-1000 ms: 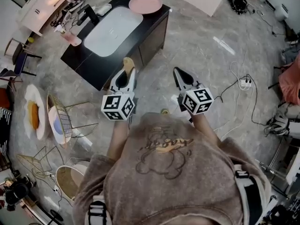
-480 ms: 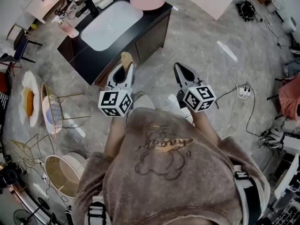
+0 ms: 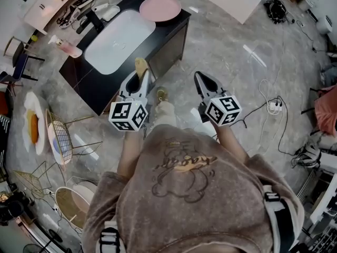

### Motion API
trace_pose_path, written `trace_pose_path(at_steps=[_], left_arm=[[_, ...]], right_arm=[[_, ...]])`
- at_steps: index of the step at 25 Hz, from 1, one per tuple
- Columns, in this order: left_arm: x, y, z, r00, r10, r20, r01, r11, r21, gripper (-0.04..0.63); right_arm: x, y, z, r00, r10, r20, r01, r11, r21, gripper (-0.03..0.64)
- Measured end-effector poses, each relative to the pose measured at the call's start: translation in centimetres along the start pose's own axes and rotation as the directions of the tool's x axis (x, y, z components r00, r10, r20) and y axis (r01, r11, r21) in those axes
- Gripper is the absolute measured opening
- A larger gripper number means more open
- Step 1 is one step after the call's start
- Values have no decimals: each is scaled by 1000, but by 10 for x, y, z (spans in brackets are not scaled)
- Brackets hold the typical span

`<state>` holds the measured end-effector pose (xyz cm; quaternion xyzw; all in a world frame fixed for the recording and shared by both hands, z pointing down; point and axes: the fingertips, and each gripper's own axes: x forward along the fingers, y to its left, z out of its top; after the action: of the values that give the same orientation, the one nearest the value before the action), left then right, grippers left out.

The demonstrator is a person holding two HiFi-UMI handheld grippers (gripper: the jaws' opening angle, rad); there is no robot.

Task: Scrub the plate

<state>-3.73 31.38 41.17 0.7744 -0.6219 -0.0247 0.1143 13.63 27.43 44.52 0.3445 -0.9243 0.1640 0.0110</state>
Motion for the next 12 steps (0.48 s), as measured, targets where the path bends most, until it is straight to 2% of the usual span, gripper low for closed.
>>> trace_pose_path(at_steps=[12], left_arm=[[148, 96, 45, 998, -50, -27, 50, 999, -3, 77]], right_arm=[[152, -66, 44, 999, -22, -35, 22, 1000, 3, 0]])
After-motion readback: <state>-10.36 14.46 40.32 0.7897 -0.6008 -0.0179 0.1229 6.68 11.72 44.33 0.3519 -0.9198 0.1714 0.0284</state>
